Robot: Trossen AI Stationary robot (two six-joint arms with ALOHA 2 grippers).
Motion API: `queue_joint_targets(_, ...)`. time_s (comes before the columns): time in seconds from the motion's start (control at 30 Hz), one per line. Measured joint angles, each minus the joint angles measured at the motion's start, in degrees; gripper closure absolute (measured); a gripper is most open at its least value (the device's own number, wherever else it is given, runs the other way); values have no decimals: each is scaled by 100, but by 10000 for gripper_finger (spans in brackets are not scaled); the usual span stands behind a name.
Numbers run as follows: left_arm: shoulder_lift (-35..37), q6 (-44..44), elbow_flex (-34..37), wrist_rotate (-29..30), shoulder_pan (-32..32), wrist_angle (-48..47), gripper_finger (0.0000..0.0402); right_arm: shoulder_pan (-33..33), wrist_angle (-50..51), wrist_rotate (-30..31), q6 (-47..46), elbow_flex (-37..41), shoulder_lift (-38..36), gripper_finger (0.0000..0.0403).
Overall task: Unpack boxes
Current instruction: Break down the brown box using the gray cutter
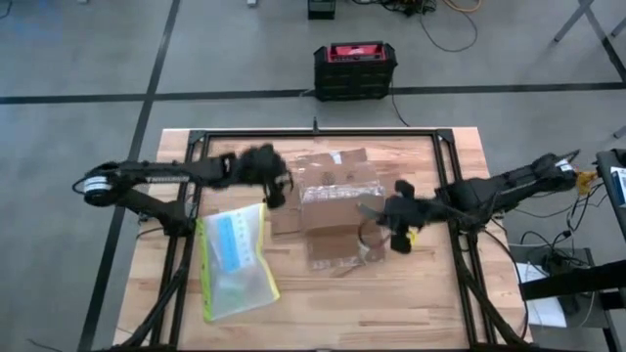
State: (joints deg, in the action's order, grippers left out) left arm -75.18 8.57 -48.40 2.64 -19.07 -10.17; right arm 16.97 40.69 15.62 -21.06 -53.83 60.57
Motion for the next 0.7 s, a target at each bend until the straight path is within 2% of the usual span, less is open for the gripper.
queue_joint_targets(0.07,-327,172,-83,-465,-590,371,283,330,-16,140,-415,91,86,349)
queue_joint_targets(0.13,-801,355,-291,-660,-947,649,284,515,-168,252,-658,160,259,349)
queue_joint_targets(0.3,-2005,718,-1011,-940,-1224,479,284,574,-911,277,-739,327,918,349)
queue_joint_targets(0.4,-2427,742,-1215,-1277,-1265,391,284,537,-1041,226,-684,344,1308,349)
queue_joint_targets(0.53,-2530,718,-1206,-1458,-1251,208,284,376,-813,158,-777,346,1647,349)
queue_joint_targets(0.7,-2162,567,-904,-1600,-1015,-389,284,-43,-305,154,-639,350,1747,349)
